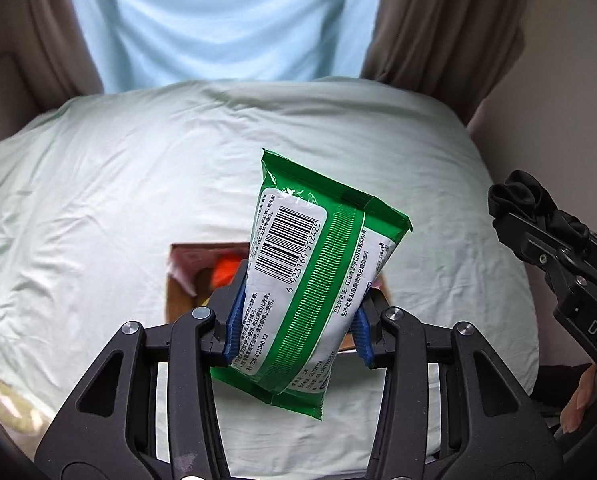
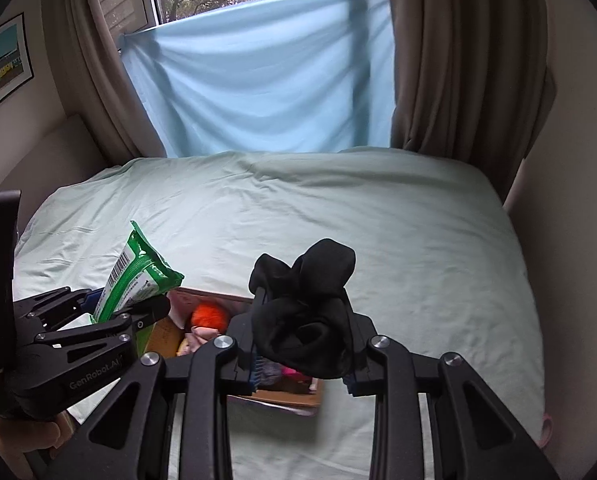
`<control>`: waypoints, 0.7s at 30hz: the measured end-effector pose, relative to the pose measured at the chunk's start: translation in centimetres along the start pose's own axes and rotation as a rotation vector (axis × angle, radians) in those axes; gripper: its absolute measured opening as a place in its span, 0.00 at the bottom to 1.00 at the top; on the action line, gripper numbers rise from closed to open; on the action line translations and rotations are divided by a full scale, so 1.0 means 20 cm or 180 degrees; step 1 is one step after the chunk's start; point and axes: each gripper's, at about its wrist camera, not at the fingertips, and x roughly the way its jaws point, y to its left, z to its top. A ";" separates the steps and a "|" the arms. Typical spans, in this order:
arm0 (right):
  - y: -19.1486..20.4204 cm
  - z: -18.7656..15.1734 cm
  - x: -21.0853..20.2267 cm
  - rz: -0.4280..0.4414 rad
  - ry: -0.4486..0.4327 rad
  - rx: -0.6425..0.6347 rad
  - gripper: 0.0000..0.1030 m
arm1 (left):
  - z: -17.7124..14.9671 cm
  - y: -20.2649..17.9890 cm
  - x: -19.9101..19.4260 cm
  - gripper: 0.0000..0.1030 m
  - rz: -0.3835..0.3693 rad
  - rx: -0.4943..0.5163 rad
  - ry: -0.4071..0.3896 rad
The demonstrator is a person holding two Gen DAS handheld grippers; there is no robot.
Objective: Organize soft objects
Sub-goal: 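Carry the wipes pack and scrunchie into the box and open both tools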
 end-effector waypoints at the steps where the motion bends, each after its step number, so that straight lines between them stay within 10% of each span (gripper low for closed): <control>1: 0.04 0.00 0.03 0.0011 0.0033 0.0005 0.27 | -0.01 0.04 0.03 0.39 0.0020 -0.0025 0.0031; 21: 0.19 -0.15 0.97 0.0037 0.1237 0.0459 0.27 | -0.13 0.44 0.82 0.39 0.0024 -0.0054 0.0948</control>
